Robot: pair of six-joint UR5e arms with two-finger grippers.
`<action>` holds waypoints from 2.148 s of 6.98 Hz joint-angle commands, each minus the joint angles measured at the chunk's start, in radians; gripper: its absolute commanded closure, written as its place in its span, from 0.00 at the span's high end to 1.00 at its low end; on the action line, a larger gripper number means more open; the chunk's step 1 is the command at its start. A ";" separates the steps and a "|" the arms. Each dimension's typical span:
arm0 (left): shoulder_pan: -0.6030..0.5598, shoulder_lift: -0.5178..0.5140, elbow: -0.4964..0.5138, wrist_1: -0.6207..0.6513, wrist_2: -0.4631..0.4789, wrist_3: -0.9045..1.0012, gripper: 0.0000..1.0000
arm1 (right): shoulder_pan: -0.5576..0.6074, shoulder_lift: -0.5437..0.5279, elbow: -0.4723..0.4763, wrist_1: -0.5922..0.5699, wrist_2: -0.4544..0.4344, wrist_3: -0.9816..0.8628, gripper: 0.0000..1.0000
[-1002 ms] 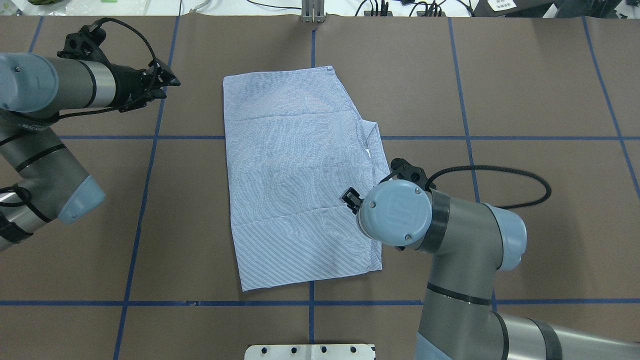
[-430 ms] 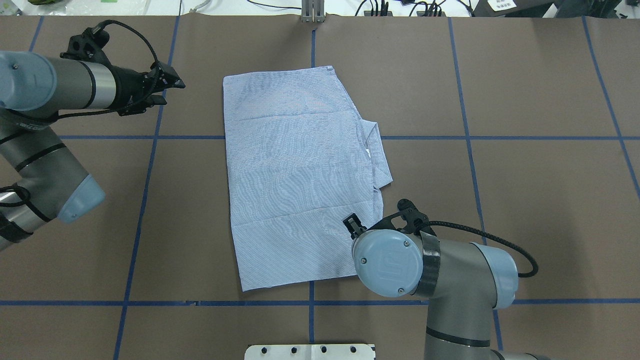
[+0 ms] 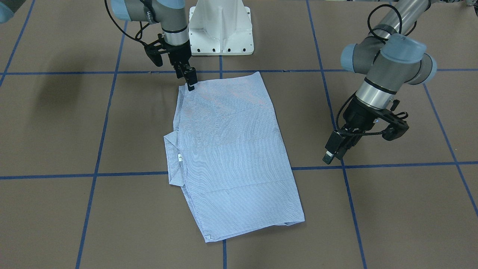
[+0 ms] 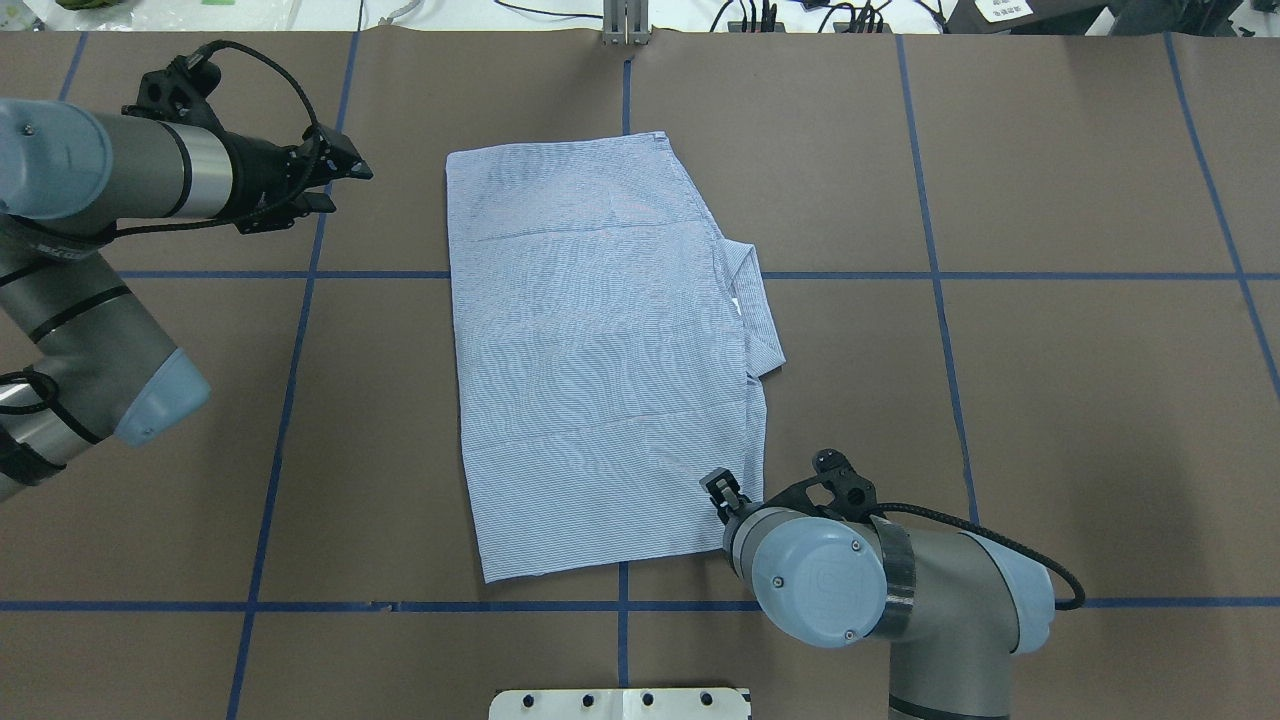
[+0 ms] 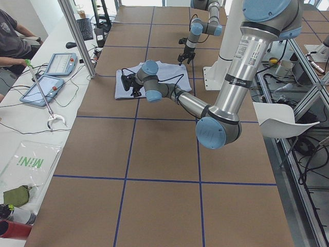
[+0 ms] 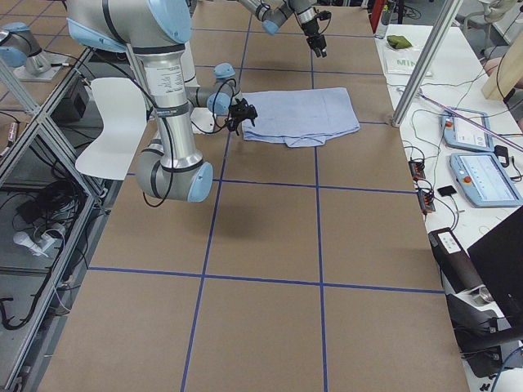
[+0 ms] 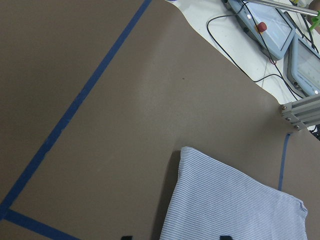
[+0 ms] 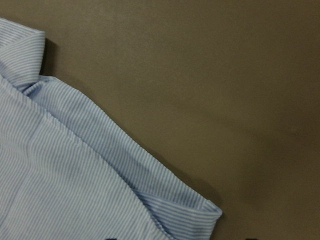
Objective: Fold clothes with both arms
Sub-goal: 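Hold the right gripper at the near corner while the left gripper approaches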
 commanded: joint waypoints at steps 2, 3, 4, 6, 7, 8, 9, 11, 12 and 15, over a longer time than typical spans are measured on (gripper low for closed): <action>-0.001 0.013 0.000 -0.001 0.006 0.001 0.66 | 0.013 0.003 -0.012 0.000 -0.010 -0.006 0.85; -0.001 0.015 0.002 -0.001 0.006 0.001 0.66 | 0.022 0.004 -0.012 0.000 -0.009 -0.010 0.85; -0.001 0.015 0.000 -0.001 0.006 0.001 0.66 | 0.021 0.004 -0.015 0.000 -0.009 -0.012 0.84; -0.001 0.036 -0.002 -0.007 0.006 0.003 0.66 | 0.014 0.009 -0.029 0.000 -0.007 -0.012 0.84; -0.001 0.044 -0.014 -0.007 0.007 0.003 0.66 | 0.014 0.010 -0.032 0.000 -0.007 -0.018 0.84; -0.001 0.051 -0.021 -0.007 0.009 0.001 0.66 | 0.016 0.010 -0.034 0.002 -0.009 -0.020 0.83; -0.001 0.052 -0.021 -0.007 0.007 0.003 0.66 | 0.016 0.010 -0.034 0.000 -0.007 -0.020 0.83; -0.003 0.052 -0.023 -0.007 0.007 0.004 0.66 | 0.013 0.012 -0.034 0.000 -0.004 -0.018 0.70; -0.003 0.058 -0.026 -0.007 0.007 0.004 0.66 | 0.013 0.012 -0.034 0.000 -0.004 -0.010 0.47; -0.003 0.091 -0.083 -0.005 0.006 0.003 0.65 | 0.013 0.013 -0.032 0.005 -0.006 -0.001 0.00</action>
